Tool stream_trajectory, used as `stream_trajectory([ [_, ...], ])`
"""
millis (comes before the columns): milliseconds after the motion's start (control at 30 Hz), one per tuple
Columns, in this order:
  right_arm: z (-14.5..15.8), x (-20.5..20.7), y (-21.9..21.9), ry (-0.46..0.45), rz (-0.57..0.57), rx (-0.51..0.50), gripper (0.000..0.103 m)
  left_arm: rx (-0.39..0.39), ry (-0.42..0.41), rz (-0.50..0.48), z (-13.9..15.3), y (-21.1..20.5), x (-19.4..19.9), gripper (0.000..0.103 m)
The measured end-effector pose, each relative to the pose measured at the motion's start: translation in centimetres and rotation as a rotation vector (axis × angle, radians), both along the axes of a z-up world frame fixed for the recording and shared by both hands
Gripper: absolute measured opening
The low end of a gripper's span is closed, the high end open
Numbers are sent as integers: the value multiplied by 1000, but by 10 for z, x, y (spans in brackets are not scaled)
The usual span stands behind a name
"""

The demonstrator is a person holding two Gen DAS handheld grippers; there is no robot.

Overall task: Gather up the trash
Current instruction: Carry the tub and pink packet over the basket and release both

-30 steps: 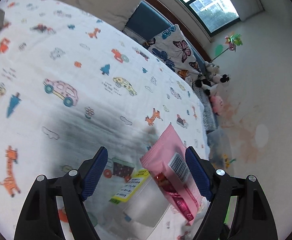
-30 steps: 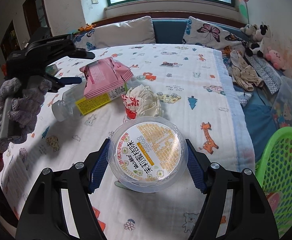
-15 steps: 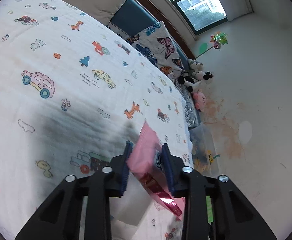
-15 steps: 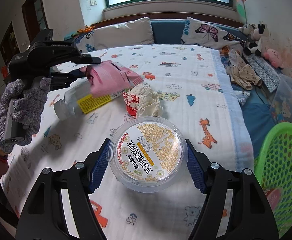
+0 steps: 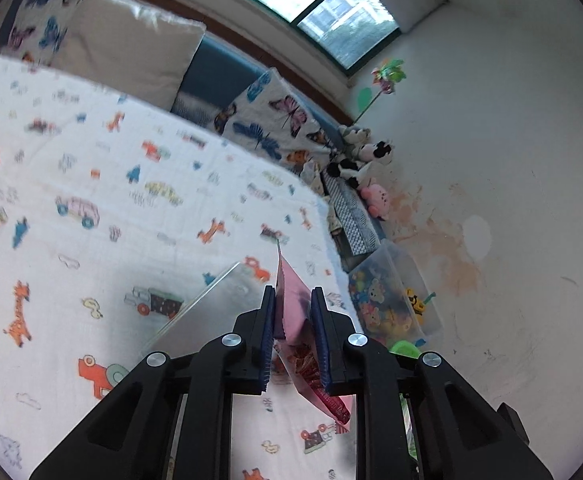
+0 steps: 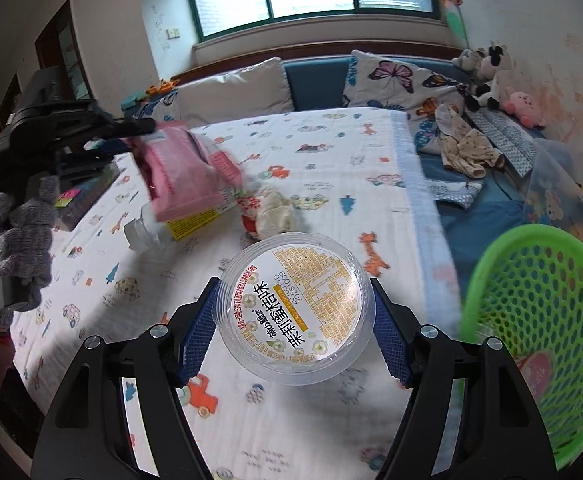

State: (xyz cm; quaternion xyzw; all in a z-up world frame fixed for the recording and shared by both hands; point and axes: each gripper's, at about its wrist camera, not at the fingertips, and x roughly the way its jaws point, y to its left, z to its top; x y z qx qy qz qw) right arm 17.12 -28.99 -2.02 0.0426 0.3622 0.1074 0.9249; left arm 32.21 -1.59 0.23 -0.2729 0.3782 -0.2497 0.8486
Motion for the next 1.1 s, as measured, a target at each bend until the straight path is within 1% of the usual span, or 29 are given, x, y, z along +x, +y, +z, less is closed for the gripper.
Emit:
stream_trajectory([
  [133,7,-12,-21,-11,-45,3,71,-6,-33,-27,20,-9,-13,18],
  [233,9,-20,-44,-10,-96,-5,71,-11,-60,-65,32,-23,-24,18],
  [333,10,-29,-69,-5,-148,-16,71,5,-82,-114,40,-44,-36,18],
  [500,7,-42,-113,7,-244,-39,71,23,-102,-177,44,-80,-48,18],
  [600,-1,-49,-139,26,-299,-41,72,43,-112,-218,46,-105,-55,18],
  [700,-10,-53,-156,41,-335,-32,72,62,-125,-249,48,-126,-61,18],
  [800,-16,-56,-167,51,-354,-22,73,78,-133,-277,49,-147,-65,18],
  [833,-18,-57,-171,55,-360,-20,77,87,-136,-284,49,-154,-67,18],
  [900,-21,-59,-177,51,-365,-11,81,97,-136,-303,49,-168,-68,18],
  [1100,-17,-71,-190,33,-383,9,81,144,-159,-349,49,-208,-75,18],
])
